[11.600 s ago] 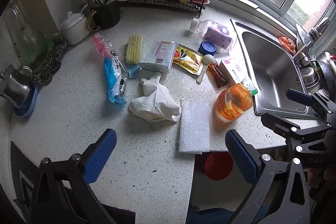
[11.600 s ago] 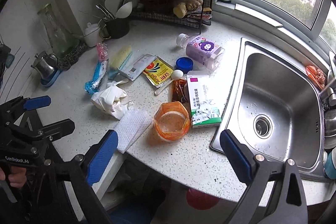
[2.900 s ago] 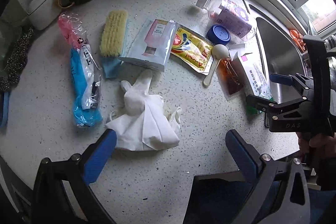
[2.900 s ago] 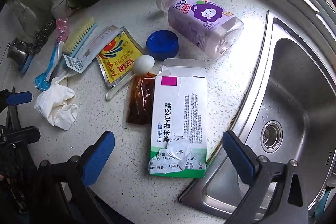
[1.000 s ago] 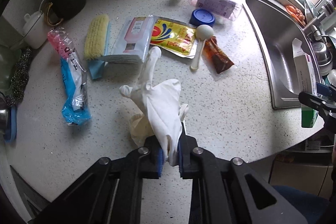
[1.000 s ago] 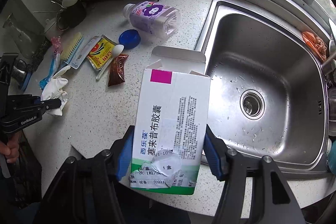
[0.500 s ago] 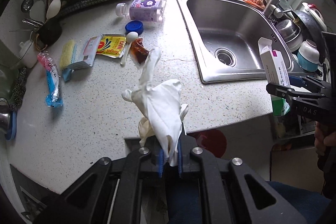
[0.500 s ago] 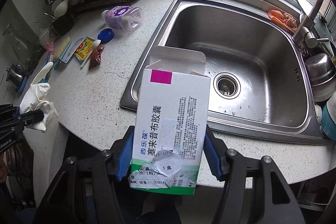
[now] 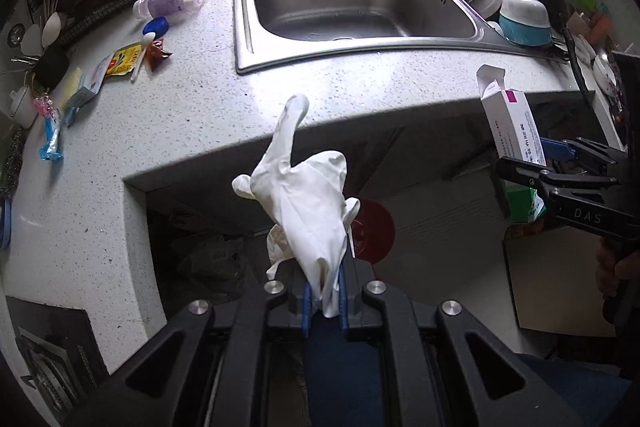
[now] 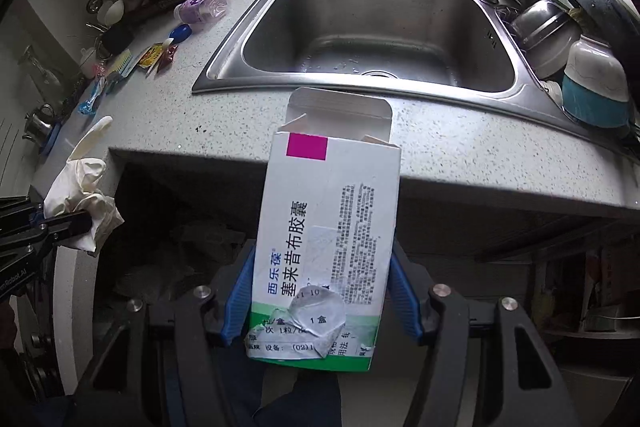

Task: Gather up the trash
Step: 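Carry the glove and medicine box down over the red bucket with both tools, then open the left tool to drop the glove into the red bucket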

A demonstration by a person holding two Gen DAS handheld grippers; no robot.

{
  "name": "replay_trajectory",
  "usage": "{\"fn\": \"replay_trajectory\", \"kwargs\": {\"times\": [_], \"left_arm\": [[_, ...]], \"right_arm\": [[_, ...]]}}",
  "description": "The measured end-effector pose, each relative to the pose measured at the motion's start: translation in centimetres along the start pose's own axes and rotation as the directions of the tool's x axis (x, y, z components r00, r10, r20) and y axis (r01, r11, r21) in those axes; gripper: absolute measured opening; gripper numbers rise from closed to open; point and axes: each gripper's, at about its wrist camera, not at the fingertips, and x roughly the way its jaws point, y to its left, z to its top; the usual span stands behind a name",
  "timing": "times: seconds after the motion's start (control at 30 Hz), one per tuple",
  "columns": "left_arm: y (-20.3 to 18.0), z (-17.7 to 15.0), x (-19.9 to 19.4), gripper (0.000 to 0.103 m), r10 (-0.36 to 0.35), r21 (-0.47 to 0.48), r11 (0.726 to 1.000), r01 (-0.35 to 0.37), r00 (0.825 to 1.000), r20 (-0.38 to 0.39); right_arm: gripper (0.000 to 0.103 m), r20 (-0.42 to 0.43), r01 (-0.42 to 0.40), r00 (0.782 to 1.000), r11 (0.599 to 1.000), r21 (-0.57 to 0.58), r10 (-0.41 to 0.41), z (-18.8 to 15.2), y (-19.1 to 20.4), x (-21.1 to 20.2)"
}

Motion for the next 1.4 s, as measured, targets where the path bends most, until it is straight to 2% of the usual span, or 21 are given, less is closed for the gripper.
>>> {"fn": "replay_trajectory", "kwargs": {"times": [0.3, 0.47, 0.77, 1.07, 1.4], "left_arm": [[-5.2, -1.0, 4.3, 0.009, -0.058, 0.063, 0.996, 0.065, 0.993, -0.099], [-6.5, -1.8, 9.6, 0.009, -0.083, 0.088, 0.991, 0.099, 0.982, -0.168], [-7.2, -4.9, 22.3, 0.009, -0.080, 0.085, 0.991, 0.107, 0.958, -0.274], [-7.9, -6.3, 34.2, 0.009, -0.092, 0.079, 0.989, 0.124, 0.941, -0.326], [-9.3, -6.7, 43.7, 0.009, -0.074, 0.118, 0.986, 0.118, 0.942, -0.326]], "right_arm": [[0.058, -0.071, -0.029, 0.997, 0.998, 0.056, 0.033, -4.5, -1.6, 1.5], [0.058, -0.089, -0.044, 0.995, 0.995, 0.086, 0.052, -6.3, -2.2, 4.3], [0.058, -0.153, -0.058, 0.985, 0.989, 0.138, 0.080, -10.2, -4.5, 15.2], [0.058, -0.206, -0.060, 0.974, 0.986, 0.156, 0.092, -14.3, -6.7, 25.5], [0.058, -0.216, -0.052, 0.971, 0.976, 0.211, 0.098, -18.0, -9.9, 33.9]]}}
